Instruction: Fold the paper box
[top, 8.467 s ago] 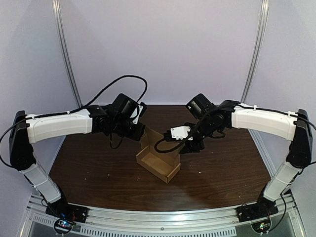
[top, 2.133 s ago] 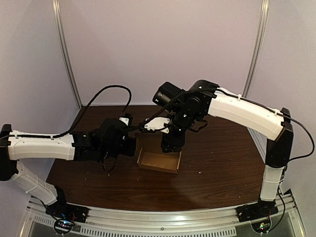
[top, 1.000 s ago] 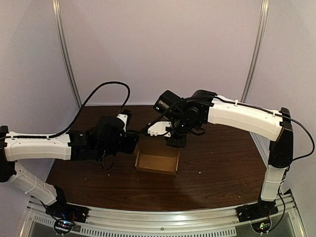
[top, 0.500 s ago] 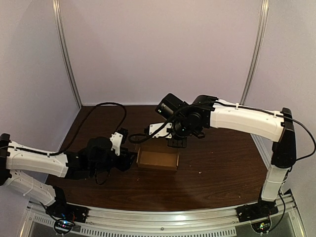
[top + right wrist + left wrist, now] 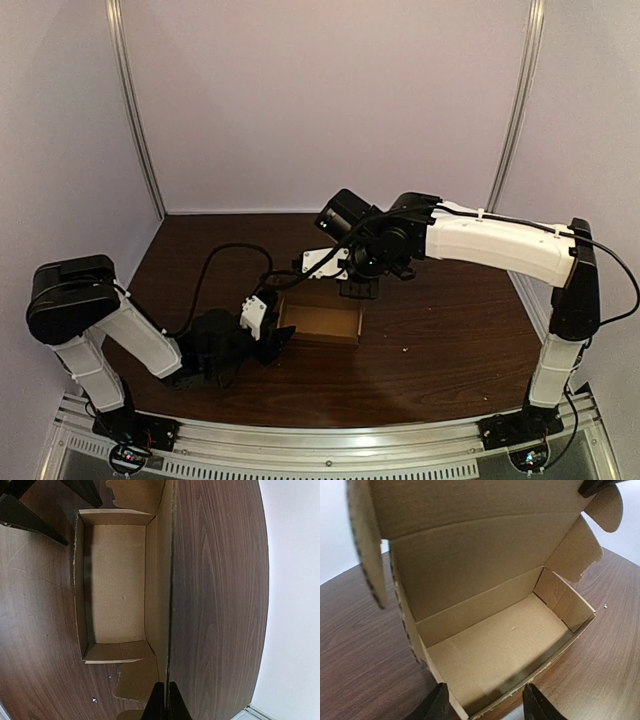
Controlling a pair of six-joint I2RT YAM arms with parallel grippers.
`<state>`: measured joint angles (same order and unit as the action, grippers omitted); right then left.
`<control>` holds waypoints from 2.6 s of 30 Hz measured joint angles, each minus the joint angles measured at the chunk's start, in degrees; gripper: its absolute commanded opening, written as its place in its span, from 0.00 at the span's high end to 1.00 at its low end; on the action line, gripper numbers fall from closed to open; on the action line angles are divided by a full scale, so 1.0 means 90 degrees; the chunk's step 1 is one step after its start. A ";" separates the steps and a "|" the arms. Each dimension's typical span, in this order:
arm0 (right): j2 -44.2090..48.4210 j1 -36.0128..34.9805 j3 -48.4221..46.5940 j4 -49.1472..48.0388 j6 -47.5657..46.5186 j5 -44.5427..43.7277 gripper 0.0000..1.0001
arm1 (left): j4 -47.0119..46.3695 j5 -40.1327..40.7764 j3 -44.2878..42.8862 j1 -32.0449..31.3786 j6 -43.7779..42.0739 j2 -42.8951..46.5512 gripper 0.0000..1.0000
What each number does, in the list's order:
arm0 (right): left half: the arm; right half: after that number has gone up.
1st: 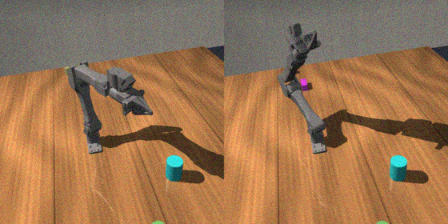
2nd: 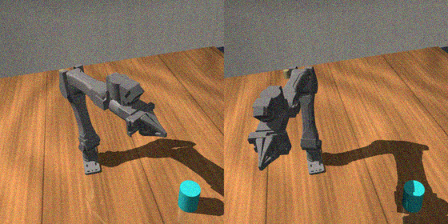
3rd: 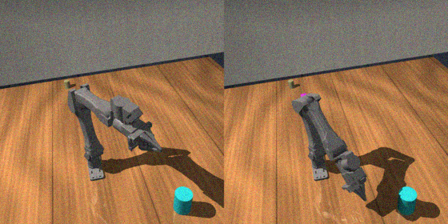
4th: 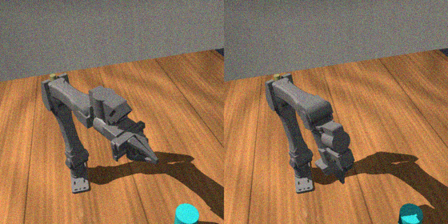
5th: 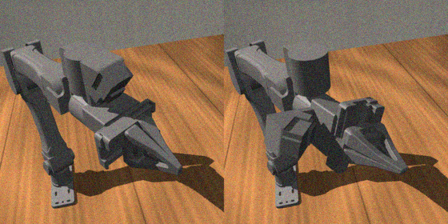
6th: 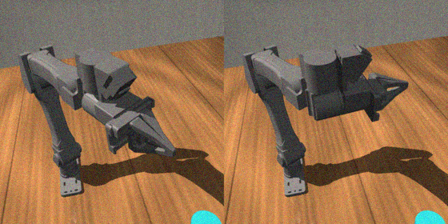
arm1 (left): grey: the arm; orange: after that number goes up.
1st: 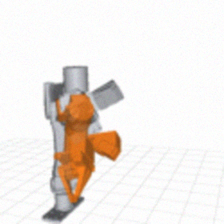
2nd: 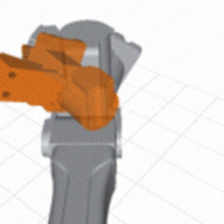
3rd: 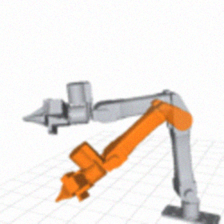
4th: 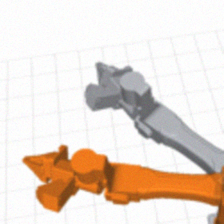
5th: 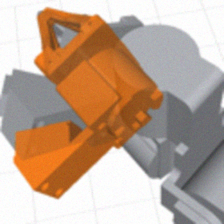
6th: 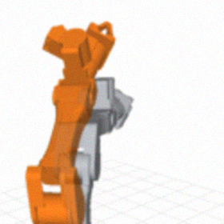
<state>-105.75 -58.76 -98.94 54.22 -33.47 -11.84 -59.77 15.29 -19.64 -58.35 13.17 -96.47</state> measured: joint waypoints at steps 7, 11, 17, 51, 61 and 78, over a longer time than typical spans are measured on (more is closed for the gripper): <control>0.0000 0.0000 0.0000 0.0002 0.0007 -0.0007 1.00 | -0.1173 0.0024 0.0124 0.0000 0.0022 -0.0267 0.48; 0.0000 0.0000 0.0000 0.0017 0.0027 -0.0007 1.00 | -0.0823 0.0260 0.0277 0.0000 0.0100 0.0291 0.47; 0.0000 0.0000 0.0000 0.0022 0.0029 -0.0007 1.00 | 0.0061 0.0430 0.0182 0.0000 -0.0039 0.1226 0.47; 0.0039 0.0002 0.0260 0.0019 0.0221 0.0435 1.00 | 0.1627 -0.0481 0.0024 0.0000 0.0500 0.1127 0.56; 0.0036 0.0002 0.0177 0.0119 0.0401 0.0488 0.99 | 0.1982 -0.0287 0.0483 -0.0036 0.0527 0.2324 0.59; -0.0039 0.0002 0.0036 0.0296 0.0597 0.0508 0.95 | 0.3113 0.2293 -0.0578 -0.1059 0.0041 0.2205 0.58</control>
<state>-106.10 -58.74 -98.61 56.88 -28.10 -7.27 -31.75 35.92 -24.84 -67.88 13.54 -76.62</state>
